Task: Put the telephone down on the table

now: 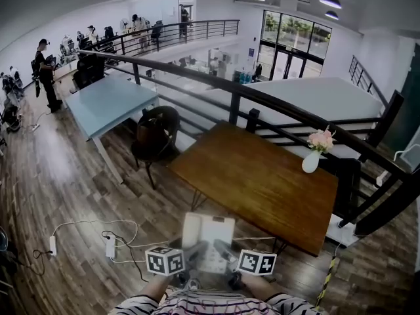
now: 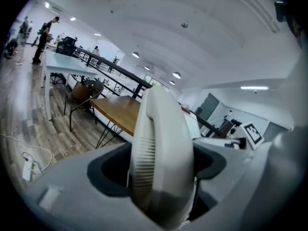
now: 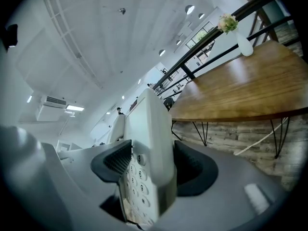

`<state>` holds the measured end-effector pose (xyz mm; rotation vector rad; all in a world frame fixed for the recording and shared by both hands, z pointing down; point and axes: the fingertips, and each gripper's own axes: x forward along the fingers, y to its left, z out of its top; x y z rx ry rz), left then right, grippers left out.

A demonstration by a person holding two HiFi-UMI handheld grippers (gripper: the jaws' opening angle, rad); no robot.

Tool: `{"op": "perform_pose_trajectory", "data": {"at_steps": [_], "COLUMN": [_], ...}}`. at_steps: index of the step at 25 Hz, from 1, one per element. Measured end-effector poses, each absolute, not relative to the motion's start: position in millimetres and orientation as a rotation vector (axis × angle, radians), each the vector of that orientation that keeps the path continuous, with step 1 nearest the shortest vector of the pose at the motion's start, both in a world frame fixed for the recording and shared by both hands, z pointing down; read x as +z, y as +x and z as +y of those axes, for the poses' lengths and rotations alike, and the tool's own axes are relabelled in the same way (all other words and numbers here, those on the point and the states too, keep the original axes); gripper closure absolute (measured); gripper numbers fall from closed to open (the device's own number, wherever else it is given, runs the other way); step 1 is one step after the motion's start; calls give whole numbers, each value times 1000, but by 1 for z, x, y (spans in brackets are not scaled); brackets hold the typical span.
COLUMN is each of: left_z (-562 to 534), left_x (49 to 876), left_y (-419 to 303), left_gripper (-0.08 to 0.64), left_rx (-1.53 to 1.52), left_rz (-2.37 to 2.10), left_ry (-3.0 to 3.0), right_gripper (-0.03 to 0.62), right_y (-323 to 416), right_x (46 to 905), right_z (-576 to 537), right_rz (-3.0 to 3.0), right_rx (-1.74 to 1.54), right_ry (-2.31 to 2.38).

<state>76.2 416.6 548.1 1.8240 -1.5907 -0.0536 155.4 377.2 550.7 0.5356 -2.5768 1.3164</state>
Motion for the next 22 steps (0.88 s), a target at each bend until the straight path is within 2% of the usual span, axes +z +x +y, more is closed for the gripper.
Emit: {"op": "perform_pose_trajectory", "data": {"at_steps": [9,22], "left_z": [387,289], "left_x": [552,564], "left_y": [0,-44], "left_gripper": [201,201], "left_rx": [-6,-7], "left_rz": [-1513,-1500], "left_ry": [1882,1853], "right_gripper": [319,319], "right_y": [82,37], "right_x": [554,565], "right_z": [355,257], "right_rz": [-2587,-2556], "right_rx": [1346,1365], "right_ry": [653,661]}}
